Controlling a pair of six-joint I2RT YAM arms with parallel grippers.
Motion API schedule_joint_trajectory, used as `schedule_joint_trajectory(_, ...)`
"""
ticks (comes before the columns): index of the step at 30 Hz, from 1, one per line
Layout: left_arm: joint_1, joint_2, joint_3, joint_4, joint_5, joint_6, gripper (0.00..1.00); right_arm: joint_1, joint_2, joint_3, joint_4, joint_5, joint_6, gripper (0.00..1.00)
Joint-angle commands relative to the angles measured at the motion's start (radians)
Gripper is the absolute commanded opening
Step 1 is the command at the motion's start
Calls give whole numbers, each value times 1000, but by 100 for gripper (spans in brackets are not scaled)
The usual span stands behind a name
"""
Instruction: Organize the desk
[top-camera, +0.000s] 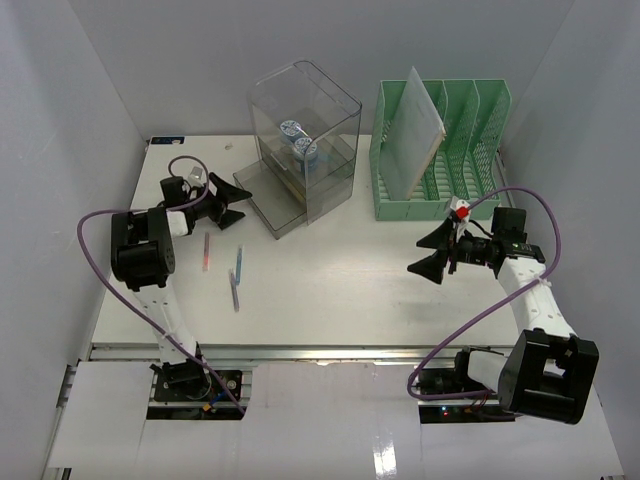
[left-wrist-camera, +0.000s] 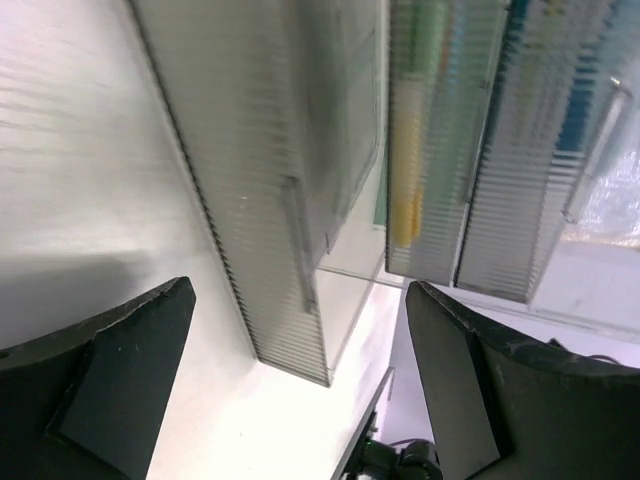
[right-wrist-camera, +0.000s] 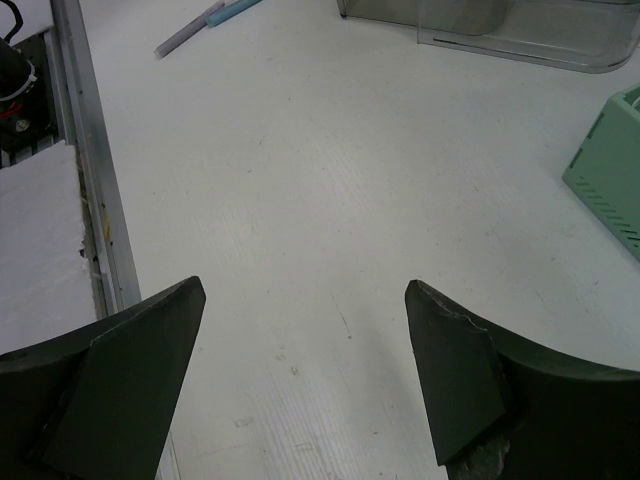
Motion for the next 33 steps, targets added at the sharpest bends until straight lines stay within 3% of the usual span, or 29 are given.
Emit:
schedule_joint_trajectory(1,-1,-204,15,-123,-26,142,98,60,-16,14,-22,35,-35,87)
schedule_joint_trajectory(8,16,-593,-164,-267,-233,316,98,523,98,214,-10,485,70,87)
schedule_joint_trajectory(13,58,-898,-400,-376,-410,350,98,807,351,452,8,725,224,89)
schedule_joint_trajectory(16,71,-1124,-498,-505,-535,351,98,958,499,605,68,846,344,95)
schedule_joint_trajectory(18,71,-1243,-542,-588,-632,339,98,1014,620,699,101,875,422,90)
schedule_joint_trajectory(24,67,-1618,-608,-768,-722,253,98,1127,978,1075,94,1106,830,90)
schedule_joint_trajectory(27,67,-1691,-549,-863,-795,234,98,1140,1086,1262,79,1148,956,91)
schedule_joint_trajectory(32,67,-1741,-511,-932,-792,253,98,1157,1205,1355,151,1261,1084,98)
schedule_joint_trajectory(33,67,-1754,-513,-943,-792,255,98,1163,1225,1378,153,1286,1093,92)
